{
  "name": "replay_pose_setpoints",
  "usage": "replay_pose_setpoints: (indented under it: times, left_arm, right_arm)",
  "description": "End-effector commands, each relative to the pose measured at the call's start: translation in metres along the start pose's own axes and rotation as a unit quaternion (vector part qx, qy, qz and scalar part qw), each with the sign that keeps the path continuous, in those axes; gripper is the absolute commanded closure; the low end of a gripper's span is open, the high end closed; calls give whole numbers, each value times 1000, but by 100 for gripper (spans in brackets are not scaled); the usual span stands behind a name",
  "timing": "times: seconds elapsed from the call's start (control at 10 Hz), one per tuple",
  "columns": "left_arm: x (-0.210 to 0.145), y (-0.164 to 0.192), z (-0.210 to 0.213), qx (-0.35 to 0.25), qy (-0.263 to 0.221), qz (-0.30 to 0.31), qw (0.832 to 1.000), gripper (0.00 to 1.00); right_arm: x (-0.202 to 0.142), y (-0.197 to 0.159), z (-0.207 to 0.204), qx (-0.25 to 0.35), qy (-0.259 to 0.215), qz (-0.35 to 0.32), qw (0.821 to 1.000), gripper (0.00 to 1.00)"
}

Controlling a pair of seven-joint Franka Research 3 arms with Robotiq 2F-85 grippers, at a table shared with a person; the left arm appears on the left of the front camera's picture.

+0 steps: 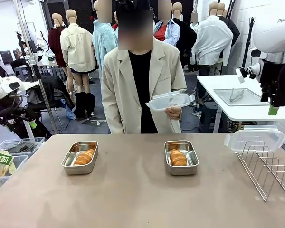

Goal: Place the bread in airtight containers.
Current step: Pick up one Airtight Container lid and hand it to the human.

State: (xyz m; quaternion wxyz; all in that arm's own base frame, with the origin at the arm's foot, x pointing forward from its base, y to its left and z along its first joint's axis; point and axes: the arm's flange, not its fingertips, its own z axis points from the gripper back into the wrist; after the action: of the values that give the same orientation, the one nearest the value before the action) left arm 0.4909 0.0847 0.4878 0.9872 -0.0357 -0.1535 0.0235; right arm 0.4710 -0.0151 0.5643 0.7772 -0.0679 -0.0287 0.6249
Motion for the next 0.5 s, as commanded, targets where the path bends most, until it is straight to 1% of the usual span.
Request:
replay_pose_setpoints:
  times: [0.0, 0.4]
  left_arm:
    - [-1, 1, 1, 6, -4, 2, 1000, 0]
    - [-1, 1, 1, 6, -4, 2, 1000, 0]
  right_arm:
    - [4, 3, 3, -1, 4, 8, 1000, 0]
    - [4, 3, 3, -1, 4, 8, 1000, 0]
